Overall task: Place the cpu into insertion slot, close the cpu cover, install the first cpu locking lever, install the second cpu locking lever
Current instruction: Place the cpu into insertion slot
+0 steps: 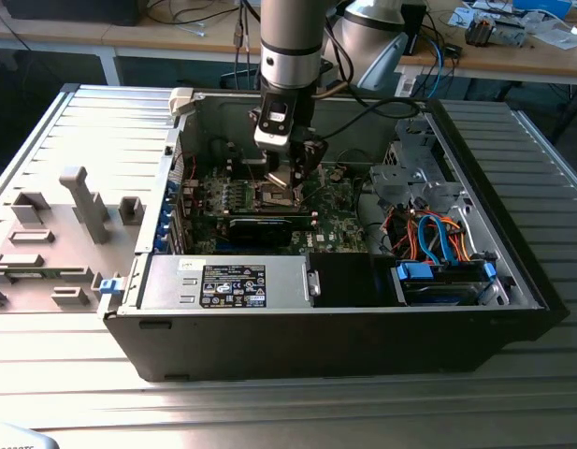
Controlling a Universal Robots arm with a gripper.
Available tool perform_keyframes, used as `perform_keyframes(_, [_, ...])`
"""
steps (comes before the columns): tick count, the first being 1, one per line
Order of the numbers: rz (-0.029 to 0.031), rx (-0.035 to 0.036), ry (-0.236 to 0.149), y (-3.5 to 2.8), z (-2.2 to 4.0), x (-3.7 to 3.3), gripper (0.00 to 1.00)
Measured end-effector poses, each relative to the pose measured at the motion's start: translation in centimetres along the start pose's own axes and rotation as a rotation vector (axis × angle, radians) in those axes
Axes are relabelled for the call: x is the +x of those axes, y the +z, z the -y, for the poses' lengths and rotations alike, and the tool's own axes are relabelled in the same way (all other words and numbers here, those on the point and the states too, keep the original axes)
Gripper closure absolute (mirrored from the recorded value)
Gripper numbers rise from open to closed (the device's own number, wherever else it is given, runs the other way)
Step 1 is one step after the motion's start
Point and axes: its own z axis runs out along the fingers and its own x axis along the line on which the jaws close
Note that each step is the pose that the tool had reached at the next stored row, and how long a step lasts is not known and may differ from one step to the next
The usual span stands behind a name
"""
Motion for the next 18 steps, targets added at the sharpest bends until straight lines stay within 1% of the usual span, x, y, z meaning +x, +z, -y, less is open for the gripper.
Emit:
perform_keyframes(3, [0.0004,0.0003,0.015,0.05,-0.02,0.05,0.46])
perform_keyframes(7, [0.0010,0.0007,0.048,0.15,0.01,0.12,0.46])
perform_keyframes(18, [0.0020,0.0012,0.104,0.25,0.01,0.18,0.46])
